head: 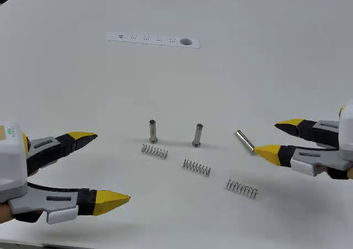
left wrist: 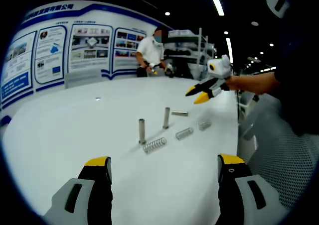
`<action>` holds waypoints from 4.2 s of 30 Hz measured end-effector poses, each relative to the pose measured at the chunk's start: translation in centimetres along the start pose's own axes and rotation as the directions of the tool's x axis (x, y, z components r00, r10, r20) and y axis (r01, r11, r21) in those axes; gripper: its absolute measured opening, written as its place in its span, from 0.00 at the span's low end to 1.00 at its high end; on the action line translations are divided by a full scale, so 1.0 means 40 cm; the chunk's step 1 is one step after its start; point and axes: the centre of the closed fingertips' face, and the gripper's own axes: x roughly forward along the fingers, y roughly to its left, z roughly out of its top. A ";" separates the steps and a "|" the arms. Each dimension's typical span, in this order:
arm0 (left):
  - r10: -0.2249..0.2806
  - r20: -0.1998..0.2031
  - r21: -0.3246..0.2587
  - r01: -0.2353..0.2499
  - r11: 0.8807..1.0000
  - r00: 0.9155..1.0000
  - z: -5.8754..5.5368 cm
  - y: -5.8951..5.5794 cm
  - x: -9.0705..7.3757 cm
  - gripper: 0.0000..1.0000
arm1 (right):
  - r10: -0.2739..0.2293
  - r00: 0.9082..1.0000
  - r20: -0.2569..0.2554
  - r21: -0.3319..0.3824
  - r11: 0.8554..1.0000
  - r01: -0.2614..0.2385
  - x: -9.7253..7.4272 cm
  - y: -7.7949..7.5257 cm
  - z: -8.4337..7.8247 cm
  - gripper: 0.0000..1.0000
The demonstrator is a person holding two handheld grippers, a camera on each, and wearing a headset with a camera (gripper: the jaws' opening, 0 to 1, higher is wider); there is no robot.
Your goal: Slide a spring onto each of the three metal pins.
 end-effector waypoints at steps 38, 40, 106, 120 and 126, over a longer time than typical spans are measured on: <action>-0.006 -0.004 -0.010 0.006 1.000 1.000 -0.012 0.000 0.003 0.87 | -0.055 0.964 -0.262 0.068 0.995 0.075 0.168 -0.032 -0.051 0.17; -0.006 -0.003 -0.010 0.006 1.000 1.000 -0.012 0.000 0.003 0.87 | -0.058 0.962 -0.268 0.075 0.994 0.081 0.172 -0.038 -0.054 0.16; -0.002 0.008 0.020 0.002 1.000 1.000 0.015 0.003 -0.002 0.82 | -0.113 0.960 -0.255 0.189 0.968 0.164 0.091 -0.029 -0.024 0.08; -0.002 0.007 0.027 0.002 1.000 1.000 0.019 0.004 -0.007 0.82 | -0.121 0.966 -0.230 0.189 0.968 0.166 0.083 -0.025 -0.016 0.08; 0.000 0.011 0.029 0.000 1.000 1.000 0.022 0.005 -0.008 0.82 | -0.121 0.968 -0.221 0.189 0.968 0.164 0.082 -0.026 -0.009 0.08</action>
